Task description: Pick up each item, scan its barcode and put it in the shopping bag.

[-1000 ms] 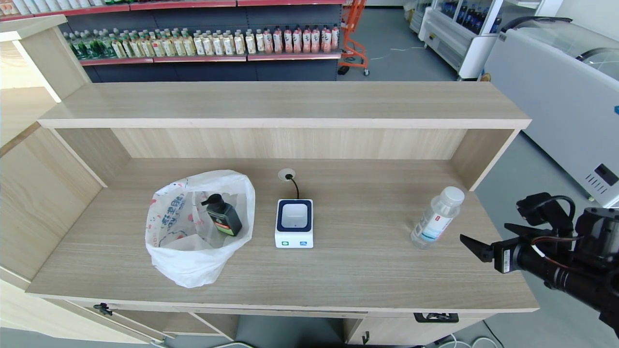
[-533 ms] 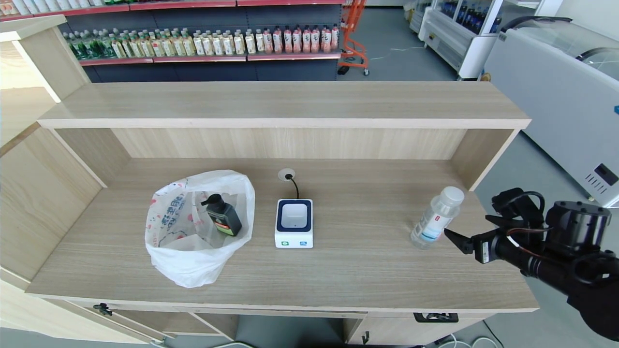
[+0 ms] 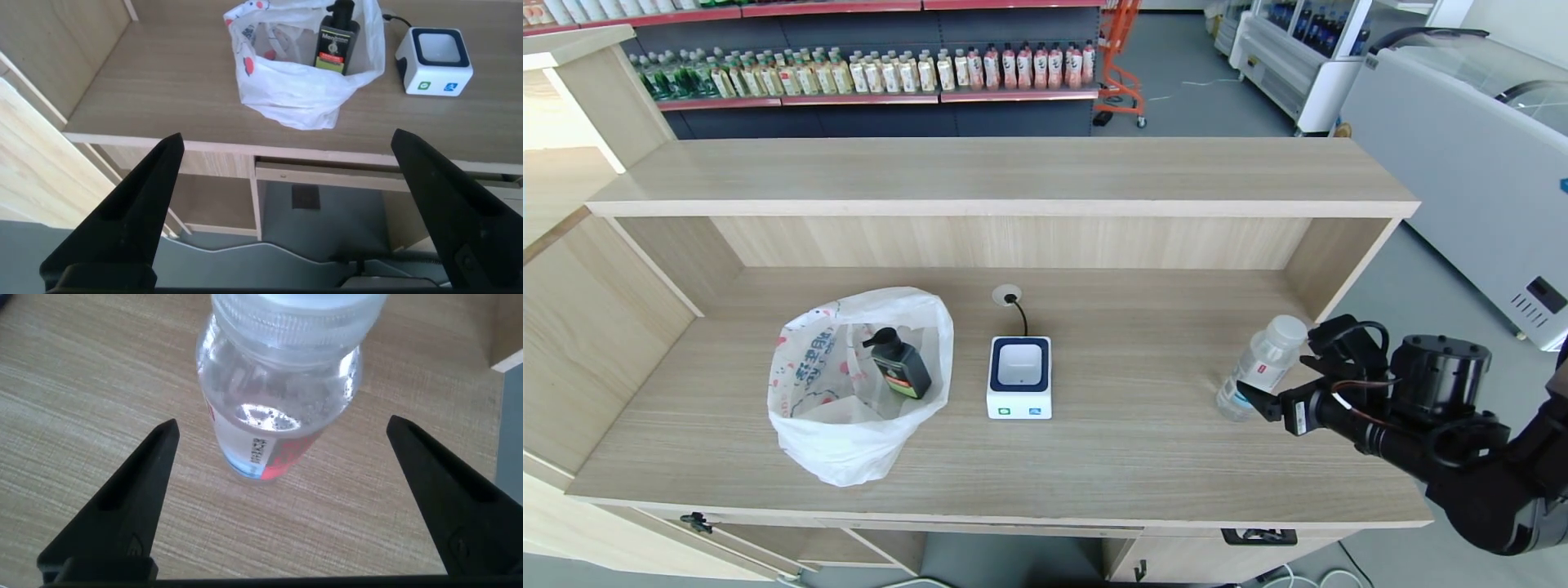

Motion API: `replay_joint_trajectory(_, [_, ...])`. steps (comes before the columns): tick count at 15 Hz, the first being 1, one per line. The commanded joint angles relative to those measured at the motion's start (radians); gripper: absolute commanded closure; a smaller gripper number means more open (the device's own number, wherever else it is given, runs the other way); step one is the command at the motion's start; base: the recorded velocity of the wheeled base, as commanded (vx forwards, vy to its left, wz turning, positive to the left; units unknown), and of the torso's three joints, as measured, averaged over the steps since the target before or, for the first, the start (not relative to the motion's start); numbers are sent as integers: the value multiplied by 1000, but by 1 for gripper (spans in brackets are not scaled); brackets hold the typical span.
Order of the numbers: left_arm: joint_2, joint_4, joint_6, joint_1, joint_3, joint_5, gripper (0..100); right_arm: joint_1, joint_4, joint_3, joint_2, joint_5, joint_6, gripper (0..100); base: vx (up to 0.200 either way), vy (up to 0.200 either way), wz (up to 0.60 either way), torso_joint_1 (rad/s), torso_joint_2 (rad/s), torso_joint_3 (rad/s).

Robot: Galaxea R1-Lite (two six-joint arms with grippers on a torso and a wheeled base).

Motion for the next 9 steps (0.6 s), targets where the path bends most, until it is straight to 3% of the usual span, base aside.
replay_joint_trajectory(1, [0, -1, 0, 0, 0, 0, 0, 9, -4, -23, 41, 1, -1, 0, 0, 0, 0, 0, 0, 0])
replay_joint_trajectory(7, [0, -1, 0, 0, 0, 0, 0, 25, -44, -72, 110, 4, -3, 0, 0, 0, 0, 0, 0, 0])
replay_joint_trajectory(9, [0, 0, 0, 0, 0, 0, 0, 25, -44, -95, 131, 58, -3, 0, 0, 0, 0, 0, 0, 0])
